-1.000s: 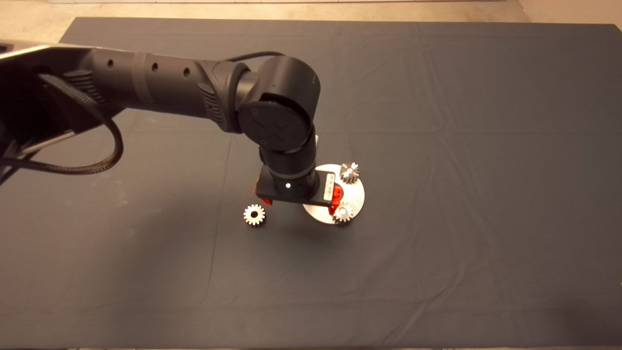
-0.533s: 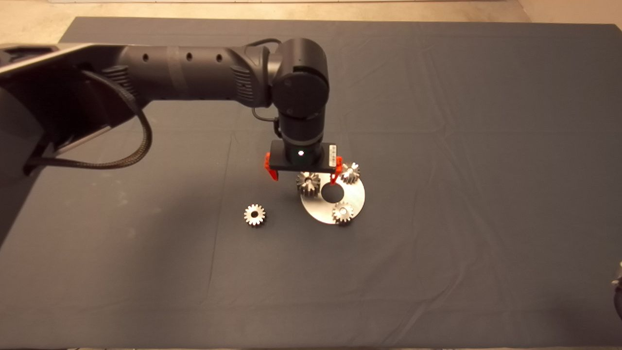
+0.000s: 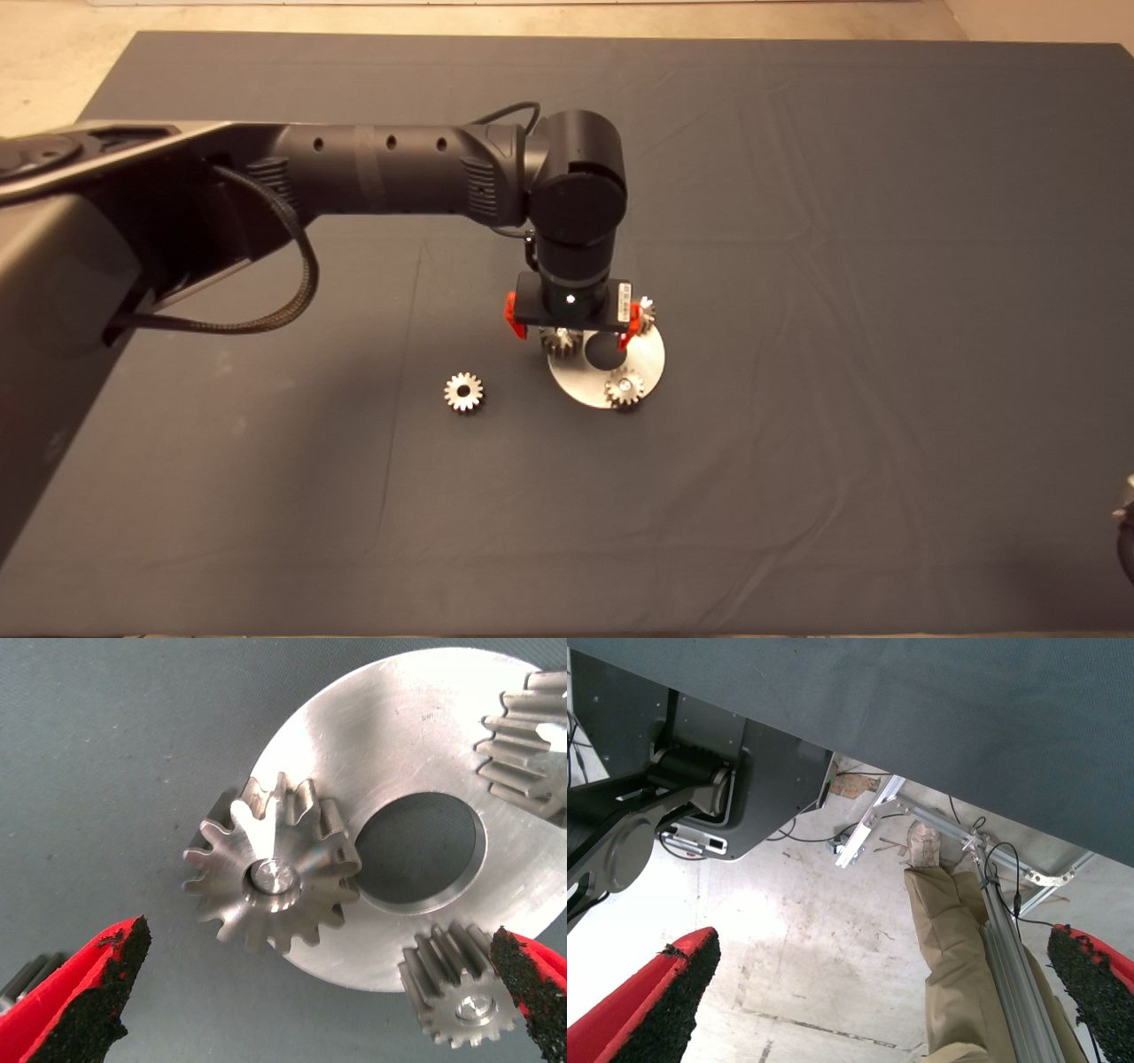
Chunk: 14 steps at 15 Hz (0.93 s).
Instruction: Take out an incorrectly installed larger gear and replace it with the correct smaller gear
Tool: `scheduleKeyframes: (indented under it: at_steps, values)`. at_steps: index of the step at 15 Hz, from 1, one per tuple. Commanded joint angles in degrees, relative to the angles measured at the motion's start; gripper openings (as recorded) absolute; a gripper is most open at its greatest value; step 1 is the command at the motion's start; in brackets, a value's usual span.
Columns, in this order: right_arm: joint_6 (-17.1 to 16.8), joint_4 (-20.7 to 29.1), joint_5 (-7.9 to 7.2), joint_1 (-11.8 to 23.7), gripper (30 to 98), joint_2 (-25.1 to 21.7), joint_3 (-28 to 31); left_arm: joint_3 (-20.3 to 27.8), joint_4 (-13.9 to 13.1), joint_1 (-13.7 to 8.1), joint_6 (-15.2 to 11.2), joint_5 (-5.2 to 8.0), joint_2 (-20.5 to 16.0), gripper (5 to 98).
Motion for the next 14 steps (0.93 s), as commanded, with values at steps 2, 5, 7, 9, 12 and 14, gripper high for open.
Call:
scheduleKeyframes:
  at_steps: [2,5,7,9,12,14]
  values:
    - [-0.1,-1.5,-7.18,0.2,97.7,0.1,0.1,-1.1,4.1,0.8,1.3,7.68,0.3,98.2]
    - [-0.1,-1.5,-7.18,0.0,97.7,0.2,0.1,-1.5,5.4,0.8,1.5,7.68,0.3,98.2]
    - [-0.1,-1.5,-7.18,0.0,97.7,0.2,0.2,-1.8,6.6,0.8,1.6,7.68,0.3,98.2]
    - [-0.1,-1.5,-7.10,-0.2,97.7,-0.1,0.2,-2.7,6.9,1.0,1.7,7.68,0.3,98.2]
    - [-0.3,-1.5,-7.10,-0.2,97.7,0.0,0.2,-3.6,7.7,1.7,1.9,7.68,0.0,98.2]
    - [-0.4,-1.5,-7.10,-0.2,97.7,0.1,0.1,-4.0,8.0,2.8,2.6,7.68,-0.1,98.2]
